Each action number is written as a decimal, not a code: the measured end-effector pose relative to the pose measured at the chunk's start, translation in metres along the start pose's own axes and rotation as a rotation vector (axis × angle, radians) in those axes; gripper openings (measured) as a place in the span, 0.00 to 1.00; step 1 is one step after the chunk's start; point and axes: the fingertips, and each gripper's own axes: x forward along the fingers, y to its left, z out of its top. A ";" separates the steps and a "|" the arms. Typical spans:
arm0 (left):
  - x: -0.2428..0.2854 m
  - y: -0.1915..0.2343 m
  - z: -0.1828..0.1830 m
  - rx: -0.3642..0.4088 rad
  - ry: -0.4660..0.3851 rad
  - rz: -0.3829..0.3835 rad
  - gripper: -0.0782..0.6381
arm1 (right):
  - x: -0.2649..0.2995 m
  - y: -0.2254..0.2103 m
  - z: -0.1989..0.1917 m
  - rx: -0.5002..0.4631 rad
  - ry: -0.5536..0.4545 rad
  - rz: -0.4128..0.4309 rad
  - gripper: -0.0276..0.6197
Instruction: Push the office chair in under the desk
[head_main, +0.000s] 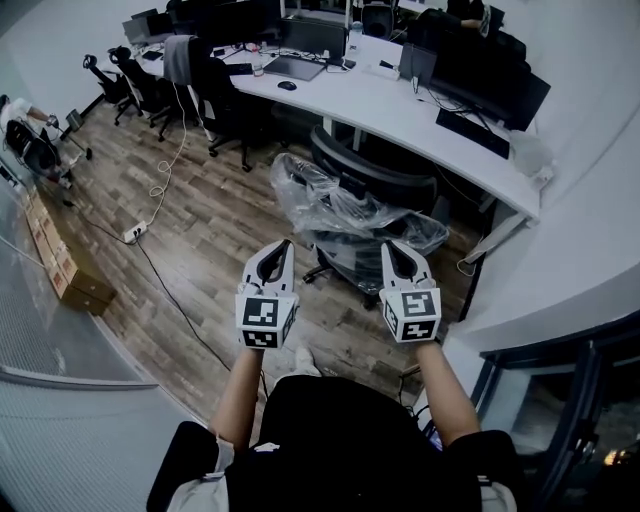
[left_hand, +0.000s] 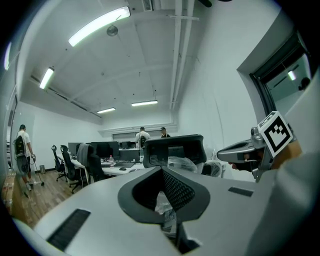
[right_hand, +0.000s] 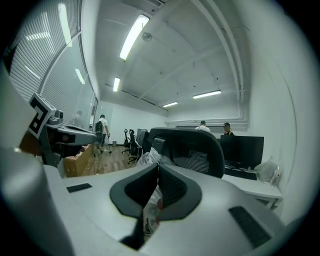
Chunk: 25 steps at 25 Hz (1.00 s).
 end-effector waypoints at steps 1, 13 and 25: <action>0.004 0.009 0.000 0.001 0.000 -0.001 0.13 | 0.007 0.002 0.002 -0.003 0.005 -0.003 0.08; 0.049 0.090 -0.011 -0.002 0.021 -0.054 0.13 | 0.084 0.038 0.011 -0.016 0.048 -0.042 0.08; 0.084 0.092 -0.024 -0.027 0.043 -0.144 0.13 | 0.098 0.025 -0.001 -0.018 0.084 -0.119 0.08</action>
